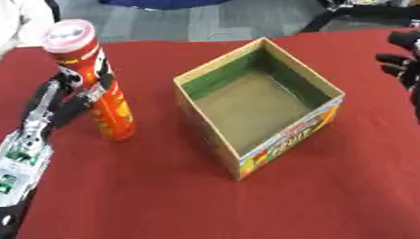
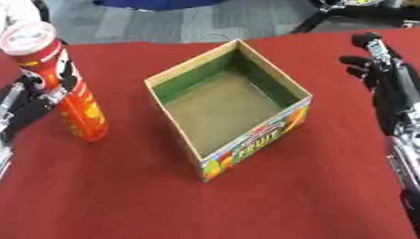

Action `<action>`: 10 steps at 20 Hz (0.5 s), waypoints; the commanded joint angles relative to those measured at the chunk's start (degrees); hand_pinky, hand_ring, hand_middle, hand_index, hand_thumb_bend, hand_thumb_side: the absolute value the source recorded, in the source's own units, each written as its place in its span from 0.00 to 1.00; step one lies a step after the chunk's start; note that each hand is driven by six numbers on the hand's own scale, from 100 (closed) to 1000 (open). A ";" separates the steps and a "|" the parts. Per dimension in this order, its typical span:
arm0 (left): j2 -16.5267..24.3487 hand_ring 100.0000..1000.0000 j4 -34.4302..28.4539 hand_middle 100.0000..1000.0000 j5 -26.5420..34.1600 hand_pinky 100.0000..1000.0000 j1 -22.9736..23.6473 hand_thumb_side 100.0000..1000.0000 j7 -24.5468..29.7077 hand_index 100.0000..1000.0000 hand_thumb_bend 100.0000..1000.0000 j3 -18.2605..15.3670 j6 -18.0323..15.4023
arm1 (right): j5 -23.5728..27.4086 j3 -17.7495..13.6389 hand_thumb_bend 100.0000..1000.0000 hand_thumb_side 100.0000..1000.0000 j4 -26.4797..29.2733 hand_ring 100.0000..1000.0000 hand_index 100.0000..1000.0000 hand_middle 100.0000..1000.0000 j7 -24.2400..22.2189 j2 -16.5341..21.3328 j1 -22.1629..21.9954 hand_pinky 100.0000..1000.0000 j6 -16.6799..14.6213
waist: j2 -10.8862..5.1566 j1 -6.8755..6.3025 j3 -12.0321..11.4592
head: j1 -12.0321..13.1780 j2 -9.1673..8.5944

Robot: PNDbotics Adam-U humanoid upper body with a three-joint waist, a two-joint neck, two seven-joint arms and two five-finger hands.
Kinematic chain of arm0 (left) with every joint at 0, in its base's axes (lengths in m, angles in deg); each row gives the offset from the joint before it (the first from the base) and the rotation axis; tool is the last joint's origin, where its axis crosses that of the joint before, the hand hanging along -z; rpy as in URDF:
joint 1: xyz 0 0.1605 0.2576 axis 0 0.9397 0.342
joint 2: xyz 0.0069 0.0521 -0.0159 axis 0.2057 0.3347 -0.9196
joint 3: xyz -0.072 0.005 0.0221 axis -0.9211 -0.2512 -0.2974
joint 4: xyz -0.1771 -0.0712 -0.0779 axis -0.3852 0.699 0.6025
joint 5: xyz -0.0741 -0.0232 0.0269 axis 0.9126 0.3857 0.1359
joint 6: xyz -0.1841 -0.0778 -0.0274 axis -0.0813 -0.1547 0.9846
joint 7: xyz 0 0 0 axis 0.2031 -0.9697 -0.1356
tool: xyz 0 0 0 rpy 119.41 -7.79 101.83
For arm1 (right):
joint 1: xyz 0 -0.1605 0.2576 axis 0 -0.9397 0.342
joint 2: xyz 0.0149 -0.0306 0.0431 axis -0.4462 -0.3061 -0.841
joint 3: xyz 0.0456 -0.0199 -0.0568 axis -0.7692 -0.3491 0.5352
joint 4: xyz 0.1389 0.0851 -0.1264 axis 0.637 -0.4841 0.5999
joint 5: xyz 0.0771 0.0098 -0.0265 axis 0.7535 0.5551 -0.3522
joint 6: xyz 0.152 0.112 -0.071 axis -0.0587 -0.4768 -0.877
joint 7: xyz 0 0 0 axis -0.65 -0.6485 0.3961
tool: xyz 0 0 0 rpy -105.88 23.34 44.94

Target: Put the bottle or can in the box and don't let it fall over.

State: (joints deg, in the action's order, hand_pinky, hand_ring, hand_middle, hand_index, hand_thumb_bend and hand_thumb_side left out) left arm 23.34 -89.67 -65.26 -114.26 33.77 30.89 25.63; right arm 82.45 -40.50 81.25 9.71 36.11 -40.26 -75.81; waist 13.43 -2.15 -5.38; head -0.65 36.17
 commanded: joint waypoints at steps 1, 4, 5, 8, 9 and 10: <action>0.76 0.78 -0.38 0.74 0.44 1.00 -1.21 0.61 -0.49 0.86 0.50 -0.54 -0.21 | 0.43 -0.40 0.00 0.90 0.47 0.81 0.86 0.91 -0.17 0.61 0.89 0.89 -0.18 | -0.68 0.07 0.06 | 0.08 -0.61; 0.58 0.79 -0.16 0.76 0.34 1.00 -1.36 0.61 -0.56 0.86 0.51 -0.47 -0.21 | 0.46 -0.43 0.00 0.90 0.40 0.81 0.86 0.91 -0.14 0.56 0.87 0.89 -0.16 | -0.68 0.06 0.11 | 0.13 -0.62; 0.57 0.79 -0.08 0.76 0.20 1.00 -1.46 0.62 -0.56 0.86 0.51 -0.44 -0.17 | 0.47 -0.42 0.00 0.90 0.39 0.81 0.86 0.91 -0.15 0.55 0.87 0.89 -0.15 | -0.66 0.06 0.12 | 0.13 -0.67; 0.33 0.79 0.37 0.75 -0.17 1.00 -1.96 0.61 -0.62 0.86 0.51 -0.47 -0.03 | 0.48 -0.40 0.00 0.90 0.34 0.81 0.86 0.91 -0.21 0.53 0.85 0.89 -0.14 | -0.65 0.06 0.14 | 0.18 -0.70; 0.24 0.79 0.59 0.75 -0.27 1.00 -2.16 0.61 -0.67 0.86 0.50 -0.48 0.02 | 0.48 -0.39 0.00 0.90 0.33 0.81 0.86 0.91 -0.25 0.51 0.85 0.89 -0.14 | -0.63 0.07 0.15 | 0.20 -0.75; 0.18 0.79 0.80 0.75 -0.40 1.00 -2.35 0.60 -0.74 0.86 0.49 -0.48 0.08 | 0.48 -0.37 0.00 0.90 0.32 0.81 0.86 0.91 -0.31 0.51 0.85 0.89 -0.14 | -0.62 0.07 0.17 | 0.22 -0.80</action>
State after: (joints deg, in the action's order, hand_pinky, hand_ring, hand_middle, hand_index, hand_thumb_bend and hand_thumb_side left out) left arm 22.82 -88.54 -65.39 -115.36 33.30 30.89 25.70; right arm 82.45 -40.50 81.09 9.66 35.77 -40.26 -75.79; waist 13.49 -2.15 -5.27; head -0.59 36.12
